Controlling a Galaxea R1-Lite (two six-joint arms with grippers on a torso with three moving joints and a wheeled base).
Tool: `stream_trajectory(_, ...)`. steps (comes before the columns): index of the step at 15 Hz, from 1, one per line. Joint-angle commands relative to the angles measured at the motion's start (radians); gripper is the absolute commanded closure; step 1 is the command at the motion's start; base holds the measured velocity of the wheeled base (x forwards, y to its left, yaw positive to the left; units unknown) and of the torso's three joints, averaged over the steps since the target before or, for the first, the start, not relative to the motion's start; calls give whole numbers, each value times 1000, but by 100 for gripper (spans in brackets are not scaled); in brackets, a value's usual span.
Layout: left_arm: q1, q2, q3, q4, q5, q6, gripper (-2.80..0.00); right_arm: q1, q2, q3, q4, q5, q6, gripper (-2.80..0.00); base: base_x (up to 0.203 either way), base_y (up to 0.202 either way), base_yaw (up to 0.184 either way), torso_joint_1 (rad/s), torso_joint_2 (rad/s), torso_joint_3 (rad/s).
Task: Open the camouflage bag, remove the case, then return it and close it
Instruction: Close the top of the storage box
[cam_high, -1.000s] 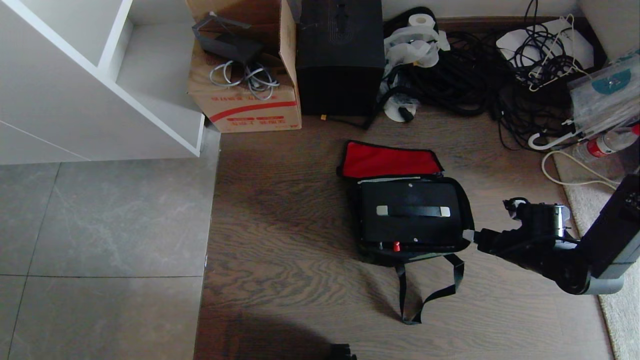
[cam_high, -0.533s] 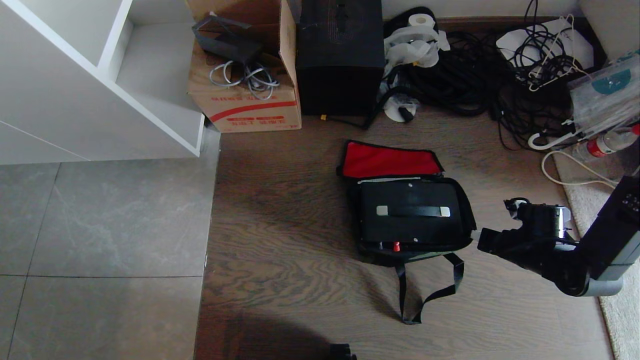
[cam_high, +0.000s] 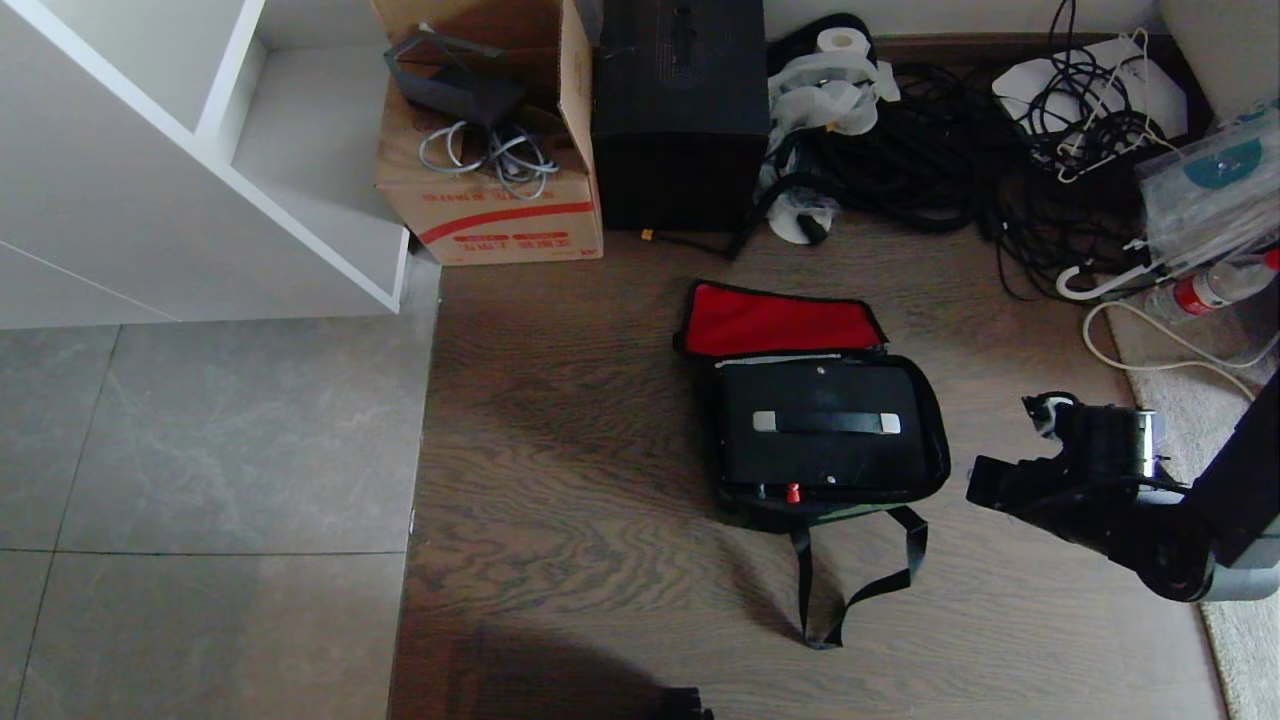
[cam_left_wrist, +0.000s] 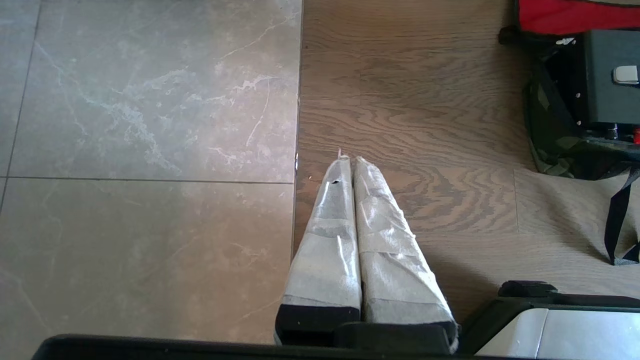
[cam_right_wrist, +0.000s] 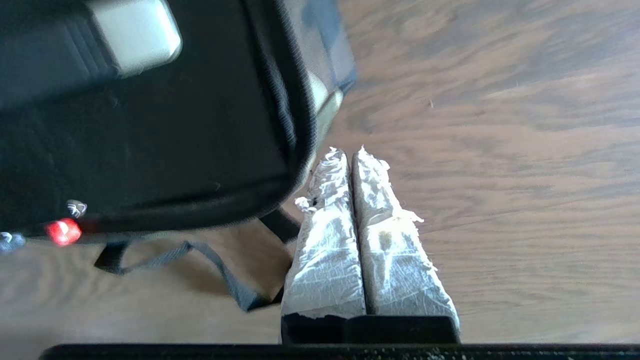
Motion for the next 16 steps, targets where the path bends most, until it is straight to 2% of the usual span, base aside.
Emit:
stream_trajectory(1, 0, 0, 11, -1, 0, 0, 0, -8, -47, -1, -6, 1, 2, 0, 0, 0, 0, 0, 0, 0)
stream_trajectory(5, 0, 0, 9, -1, 0, -1, 0, -14, -103, 0, 1, 8, 4, 0, 0, 0, 0, 0, 0, 0)
stream_trajectory(9, 0, 0, 9, -1, -2, -1, 0, -14, -134, 7, 32, 34, 49, 0, 0, 0, 0, 0, 0, 0)
stream_trajectory(11, 0, 0, 9, -1, -2, 0, 0, -11, -146, 7, 40, 38, 97, 0, 0, 0, 0, 0, 0, 0)
stream_trajectory(13, 0, 0, 9, -1, 0, 0, 0, -5, -165, 9, 69, 67, 191, 0, 0, 0, 0, 0, 0, 0)
stream_trajectory(16, 0, 0, 9, -1, -2, 0, 0, 26, -210, 10, 103, 77, 202, 0, 0, 0, 0, 0, 0, 0)
